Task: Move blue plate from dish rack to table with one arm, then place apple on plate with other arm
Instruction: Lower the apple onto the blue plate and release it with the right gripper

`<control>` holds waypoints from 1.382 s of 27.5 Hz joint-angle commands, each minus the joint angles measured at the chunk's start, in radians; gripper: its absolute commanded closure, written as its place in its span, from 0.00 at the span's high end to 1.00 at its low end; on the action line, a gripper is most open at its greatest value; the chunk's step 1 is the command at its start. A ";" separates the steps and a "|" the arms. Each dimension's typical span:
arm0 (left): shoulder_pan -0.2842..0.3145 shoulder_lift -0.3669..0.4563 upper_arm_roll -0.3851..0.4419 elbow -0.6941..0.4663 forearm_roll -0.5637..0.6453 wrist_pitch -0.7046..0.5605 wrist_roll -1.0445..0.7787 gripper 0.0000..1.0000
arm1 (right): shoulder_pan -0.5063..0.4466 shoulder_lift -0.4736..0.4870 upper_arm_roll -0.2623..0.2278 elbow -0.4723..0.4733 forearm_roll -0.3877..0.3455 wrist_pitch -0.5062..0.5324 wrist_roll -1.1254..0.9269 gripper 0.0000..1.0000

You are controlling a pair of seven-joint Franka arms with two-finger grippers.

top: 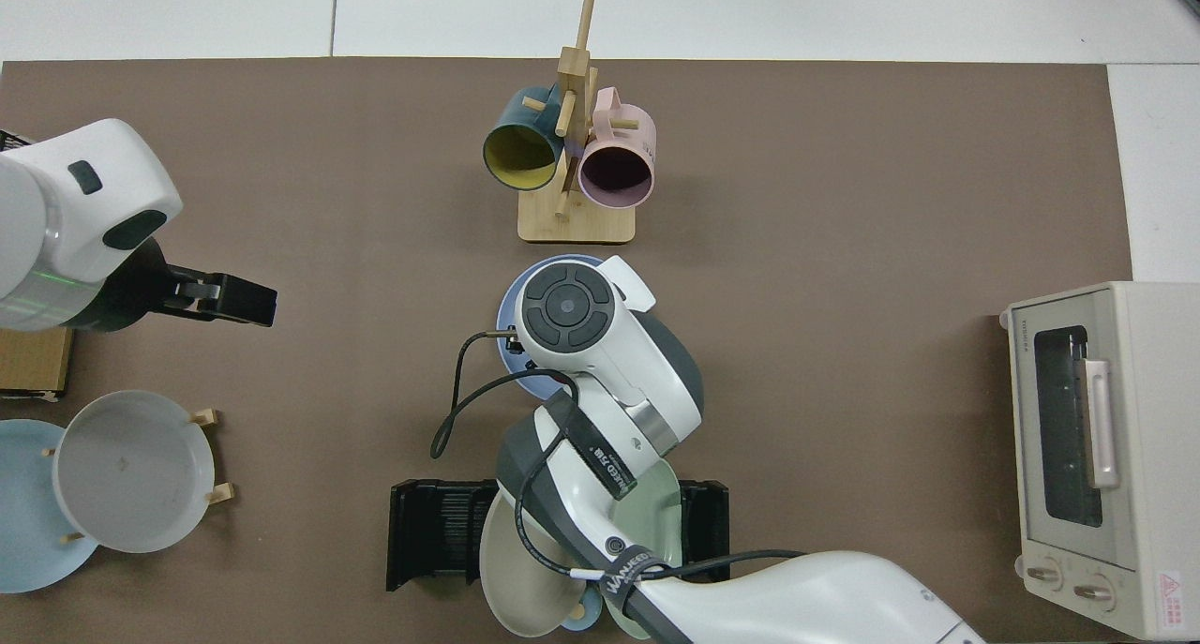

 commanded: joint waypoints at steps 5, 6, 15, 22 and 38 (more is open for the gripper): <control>-0.003 -0.020 0.001 0.002 0.011 -0.023 0.003 1.00 | 0.008 0.053 -0.001 -0.003 -0.014 0.043 0.028 0.05; -0.003 -0.020 0.002 0.002 0.011 -0.023 0.005 1.00 | 0.008 0.058 -0.001 -0.003 -0.013 0.049 0.028 0.06; 0.005 -0.020 0.008 0.006 0.016 -0.022 0.005 1.00 | -0.023 0.018 -0.011 0.031 0.006 -0.015 0.036 1.00; 0.014 -0.020 0.008 0.006 0.016 -0.022 0.005 1.00 | -0.073 0.001 -0.011 0.187 -0.002 -0.221 0.016 1.00; 0.014 -0.022 0.010 0.006 0.019 -0.022 0.005 1.00 | -0.309 -0.154 -0.011 0.189 -0.009 -0.227 -0.482 1.00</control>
